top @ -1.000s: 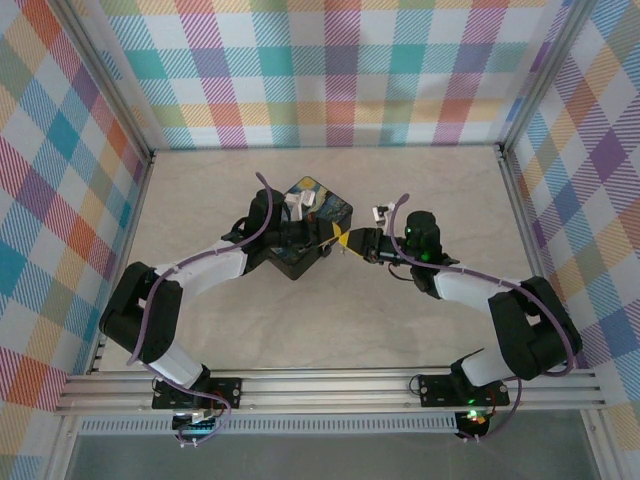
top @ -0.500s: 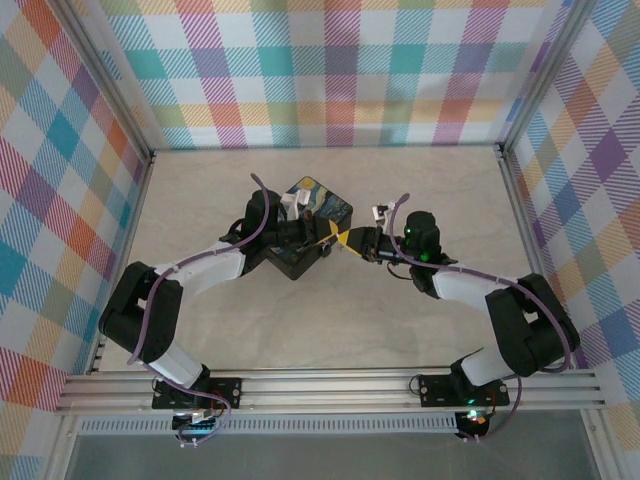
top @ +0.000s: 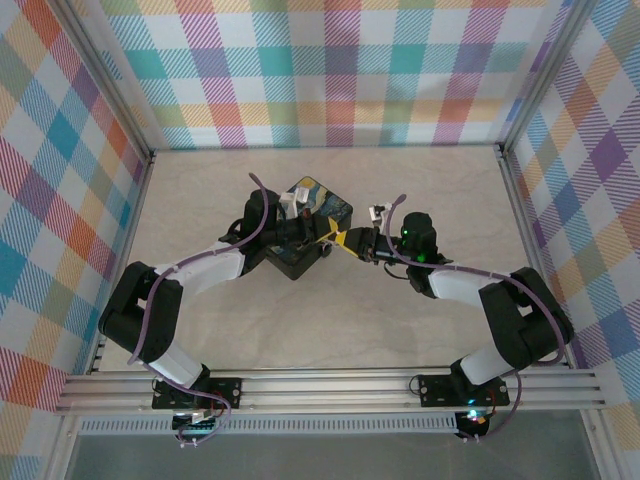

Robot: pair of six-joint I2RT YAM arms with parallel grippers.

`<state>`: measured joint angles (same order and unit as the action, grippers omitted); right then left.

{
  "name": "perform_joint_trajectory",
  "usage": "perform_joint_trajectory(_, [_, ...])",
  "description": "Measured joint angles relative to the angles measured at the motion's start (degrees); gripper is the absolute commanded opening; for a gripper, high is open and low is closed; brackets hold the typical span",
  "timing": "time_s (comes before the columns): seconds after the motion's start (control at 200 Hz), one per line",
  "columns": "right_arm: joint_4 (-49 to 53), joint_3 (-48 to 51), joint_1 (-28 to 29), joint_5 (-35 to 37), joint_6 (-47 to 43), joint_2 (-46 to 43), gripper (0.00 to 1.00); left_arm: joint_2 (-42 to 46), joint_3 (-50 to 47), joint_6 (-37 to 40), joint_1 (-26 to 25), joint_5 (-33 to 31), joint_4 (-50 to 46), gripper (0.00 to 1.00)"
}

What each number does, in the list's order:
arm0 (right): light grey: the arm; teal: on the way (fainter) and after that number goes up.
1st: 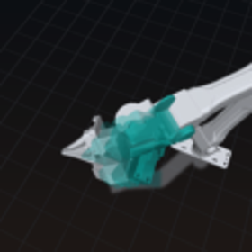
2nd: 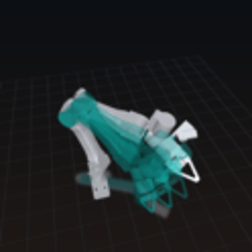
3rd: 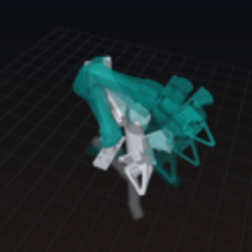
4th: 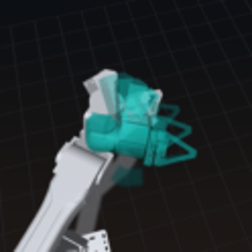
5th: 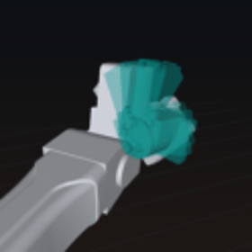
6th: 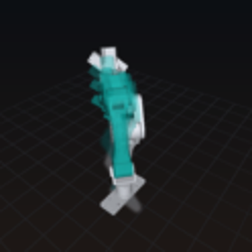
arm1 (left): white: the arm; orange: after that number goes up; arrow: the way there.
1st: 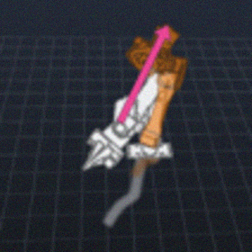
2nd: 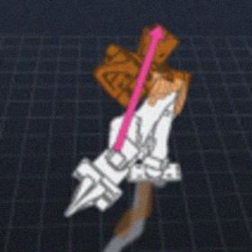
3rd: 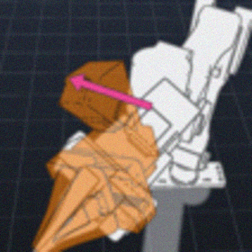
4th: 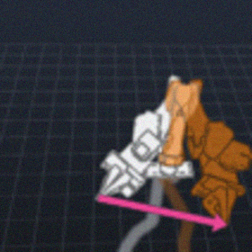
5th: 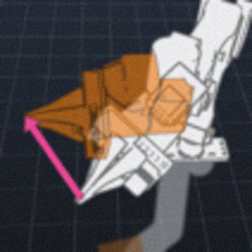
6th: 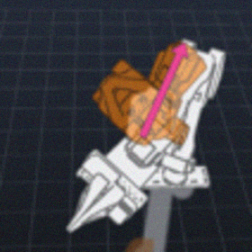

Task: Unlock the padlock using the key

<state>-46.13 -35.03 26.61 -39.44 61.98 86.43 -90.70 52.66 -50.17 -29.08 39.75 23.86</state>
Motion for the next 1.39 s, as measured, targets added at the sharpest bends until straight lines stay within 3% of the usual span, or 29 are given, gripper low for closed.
perform_joint_trajectory(0.455, [-1.01, 0.57, 0.00, 0.55, 0.83, 0.00, 0.01, 0.02, -1.22, -0.42, 0.04, 0.04, 2.29, 0.00])
perform_joint_trajectory(0.505, [-0.96, 0.66, 0.00, 0.66, 0.79, 0.00, 0.00, 0.04, -1.44, -0.39, 0.04, 0.04, 2.32, 0.09])
perform_joint_trajectory(0.575, [-0.46, 0.74, 0.00, 0.76, 0.42, 0.00, 0.00, 0.11, -1.77, -0.26, 0.09, 0.13, 2.34, 0.33])
perform_joint_trajectory(0.625, [0.52, 0.74, 0.02, 0.92, -0.28, -0.28, 0.00, 0.20, -2.08, -0.35, 0.17, 0.04, 2.12, 0.41])
perform_joint_trajectory(0.835, [9.40, 0.74, 0.04, 1.55, -6.64, -4.59, 0.00, 0.61, -2.93, 0.33, 1.53, 0.00, 0.24, 0.48])
perform_joint_trajectory(1.07, [26.77, -1.40, 0.04, 2.89, -17.88, -9.33, 0.00, 2.97, -2.93, 3.69, 1.86, -1.60, -6.54, 0.54])
perform_joint_trajectory(1.225, [35.80, -2.60, 0.04, 4.63, -24.41, -10.64, 0.00, 7.08, -2.40, 6.23, 0.26, -11.30, -18.25, 0.60])
perform_joint_trajectory(1.395, [44.57, -3.37, -0.66, 7.43, -29.59, -10.64, 0.00, 11.85, -2.14, 4.09, -9.20, -29.97, -28.74, 0.69])
